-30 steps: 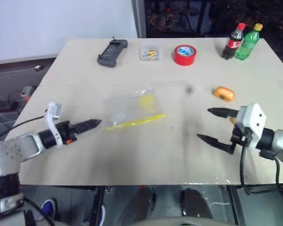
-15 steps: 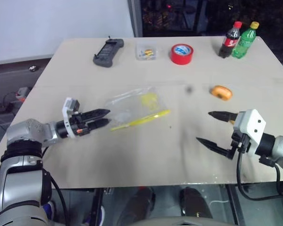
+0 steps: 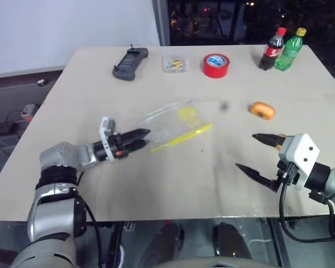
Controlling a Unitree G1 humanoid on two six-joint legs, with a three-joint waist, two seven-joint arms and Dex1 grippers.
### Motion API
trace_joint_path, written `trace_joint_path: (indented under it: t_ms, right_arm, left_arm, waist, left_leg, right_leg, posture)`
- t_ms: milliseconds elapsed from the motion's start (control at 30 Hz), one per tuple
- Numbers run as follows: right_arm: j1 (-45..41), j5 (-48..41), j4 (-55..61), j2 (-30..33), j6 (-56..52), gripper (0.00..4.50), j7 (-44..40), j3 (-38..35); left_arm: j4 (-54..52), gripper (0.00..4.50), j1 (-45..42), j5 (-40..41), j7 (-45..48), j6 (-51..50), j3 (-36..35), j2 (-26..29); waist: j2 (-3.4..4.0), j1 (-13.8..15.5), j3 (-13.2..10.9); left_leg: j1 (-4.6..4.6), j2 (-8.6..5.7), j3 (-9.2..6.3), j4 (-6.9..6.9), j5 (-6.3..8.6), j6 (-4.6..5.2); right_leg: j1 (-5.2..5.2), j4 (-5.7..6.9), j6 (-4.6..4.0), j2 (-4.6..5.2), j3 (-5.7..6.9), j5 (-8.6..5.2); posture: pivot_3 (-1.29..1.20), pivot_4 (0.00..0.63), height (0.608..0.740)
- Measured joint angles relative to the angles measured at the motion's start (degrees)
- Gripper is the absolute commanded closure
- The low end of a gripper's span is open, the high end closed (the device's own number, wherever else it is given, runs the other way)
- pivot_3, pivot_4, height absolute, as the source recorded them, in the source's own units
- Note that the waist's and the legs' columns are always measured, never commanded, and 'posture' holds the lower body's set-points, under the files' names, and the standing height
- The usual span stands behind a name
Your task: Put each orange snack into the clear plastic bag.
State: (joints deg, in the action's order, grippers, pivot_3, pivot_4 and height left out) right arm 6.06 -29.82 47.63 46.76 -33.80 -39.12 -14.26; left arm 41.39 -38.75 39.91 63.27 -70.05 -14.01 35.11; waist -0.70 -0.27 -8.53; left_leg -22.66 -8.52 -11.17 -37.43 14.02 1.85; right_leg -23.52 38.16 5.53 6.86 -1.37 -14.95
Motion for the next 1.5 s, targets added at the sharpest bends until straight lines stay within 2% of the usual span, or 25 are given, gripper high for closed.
trace_joint_path:
  t_ms: [33, 133, 200, 300, 433, 533, 667, 767, 900, 1033, 1100, 1267, 1400, 1500]
  right_arm:
    - [0.0, 0.2, 0.0, 0.0, 0.1, 0.0, 0.4, 0.0]
    - [0.0, 0.3, 0.0, -0.1, 0.1, 0.0, 0.8, 0.1]
    - [-0.1, 0.5, 0.0, -0.2, 0.1, 0.0, 1.0, 0.4]
    - [-0.1, 0.6, 0.0, -0.2, 0.2, 0.0, 1.2, 0.9]
    - [-0.3, 1.4, 0.1, -0.2, 0.2, 0.0, 1.8, 1.3]
    - [-0.3, 1.9, 0.1, -0.3, 0.2, 0.0, 2.0, 2.3]
    - [-0.4, 2.2, 0.1, -0.4, 0.2, 0.0, 2.2, 2.4]
    - [-1.0, 2.5, 0.1, -0.7, 0.3, 0.0, 2.5, 3.0]
    - [-1.1, 2.8, 0.1, -1.0, 0.3, 0.0, 3.0, 3.2]
    - [-1.0, 3.0, 0.3, -1.0, 0.3, 0.0, 3.4, 3.3]
    - [-0.7, 3.2, 0.4, -1.0, 0.3, 0.0, 3.6, 3.3]
    - [-0.6, 3.6, 0.8, -1.2, 0.3, 0.0, 3.8, 3.3]
    - [-0.7, 4.1, 0.8, -1.7, 0.3, 0.0, 3.9, 4.1]
    - [-0.7, 4.4, 0.9, -1.7, 0.3, 0.0, 3.9, 4.4]
  left_arm:
    - [-0.8, 0.04, -0.2, 0.6, -5.4, -0.5, -3.2, -2.5]
    - [-2.1, 0.04, -0.6, 1.6, -10.7, -2.4, -6.7, -5.1]
    - [-1.4, 0.04, -2.6, 3.0, -18.2, -6.2, -12.5, -7.9]
    - [-2.8, 0.04, -3.6, 3.5, -25.8, -9.0, -16.2, -9.6]
    - [-17.4, 0.04, 1.2, 2.1, -26.7, -5.3, -9.1, -10.1]
    - [-23.9, 0.04, 3.8, 0.4, -26.5, -0.1, -4.6, -10.5]
    - [-25.5, 0.04, 4.1, -0.8, -26.6, 3.1, -2.4, -10.6]
    - [-19.2, 0.04, -0.1, 1.5, -31.2, -1.2, -8.2, -13.2]
    - [-12.2, 0.04, -3.8, 3.5, -35.6, -4.9, -14.5, -13.7]
    - [-20.1, 0.04, 0.8, -1.1, -29.1, 4.5, -2.6, -9.4]
    - [-21.7, 0.04, 2.0, -3.7, -27.1, 8.7, 0.6, -7.6]
    - [-17.5, 0.04, -1.2, -3.3, -27.5, 6.4, -0.6, -7.6]
    - [-6.3, 0.04, -7.4, -0.9, -28.3, 1.4, -5.9, -9.5]
    - [3.1, 0.04, -10.6, -0.2, -24.7, 1.2, -7.3, -10.1]
  waist:
    - [0.07, 0.3, 0.2]
    - [0.12, 0.7, 0.3]
    - [0.07, 1.2, 0.3]
    - [0.06, 1.1, 0.3]
    - [0.06, 0.9, 0.3]
    - [0.06, 1.1, 0.3]
    - [0.03, 1.1, 0.3]
    - [-0.01, 1.1, 0.2]
    - [-0.04, 0.9, 0.2]
    - [-0.01, 0.6, 0.2]
    - [0.0, 0.5, 0.2]
    - [-0.01, 1.0, 0.2]
    - [-0.04, 1.1, 0.2]
    - [-0.04, 1.1, 0.2]
  left_leg:
    - [0.05, 0.0, 0.02, -0.01, 0.0, 0.0]
    - [0.08, -0.01, 0.03, -0.05, 0.0, 0.01]
    - [0.06, -0.01, 0.01, -0.12, 0.0, 0.0]
    - [0.04, -0.06, 0.05, -0.13, -0.01, -0.01]
    - [0.03, -0.05, 0.17, -0.13, -0.01, -0.01]
    - [0.03, -0.01, 0.17, -0.13, -0.01, -0.02]
    - [0.02, -0.02, 0.18, -0.13, 0.0, -0.01]
    - [-0.02, -0.04, 0.12, -0.14, -0.01, -0.01]
    - [-0.06, -0.05, 0.13, -0.14, -0.01, -0.01]
    - [0.01, 0.02, 0.25, -0.12, -0.01, -0.01]
    - [0.07, 0.1, 0.3, -0.11, -0.01, -0.02]
    - [0.06, 0.09, 0.27, -0.11, 0.0, 0.0]
    - [0.0, 0.01, 0.21, -0.12, 0.0, -0.01]
    - [-0.03, -0.03, 0.19, -0.12, -0.01, 0.0]
  right_leg:
    - [0.03, 0.05, 0.05, 0.01, -0.03, 0.03]
    - [0.04, 0.07, 0.07, 0.01, -0.06, 0.04]
    - [0.05, 0.08, 0.09, -0.02, -0.03, 0.05]
    - [0.03, 0.1, 0.1, 0.03, -0.08, 0.06]
    - [0.02, 0.15, 0.09, 0.22, -0.22, 0.07]
    - [0.02, 0.16, 0.07, 0.16, -0.19, 0.08]
    - [0.02, 0.15, 0.07, 0.13, -0.19, 0.08]
    - [0.0, 0.15, 0.08, 0.02, -0.12, 0.08]
    - [-0.02, 0.12, 0.08, 0.03, -0.14, 0.07]
    - [-0.02, 0.12, 0.06, 0.16, -0.26, 0.08]
    - [-0.01, 0.13, 0.01, 0.11, -0.29, 0.11]
    - [-0.01, 0.13, 0.01, -0.13, -0.24, 0.13]
    - [-0.03, 0.11, 0.02, -0.09, -0.19, 0.14]
    - [-0.03, 0.07, 0.02, -0.06, -0.17, 0.14]
  posture:
    - [0.0, 0.15, 0.74]
    - [0.0, 0.15, 0.74]
    - [0.0, 0.15, 0.74]
    - [0.0, 0.15, 0.74]
    - [0.0, 0.15, 0.74]
    - [0.0, 0.15, 0.74]
    - [0.0, 0.15, 0.74]
    - [0.0, 0.15, 0.74]
    - [0.0, 0.15, 0.74]
    - [0.0, 0.15, 0.74]
    - [0.0, 0.15, 0.74]
    - [0.0, 0.15, 0.74]
    - [0.0, 0.15, 0.74]
    - [0.0, 0.15, 0.74]
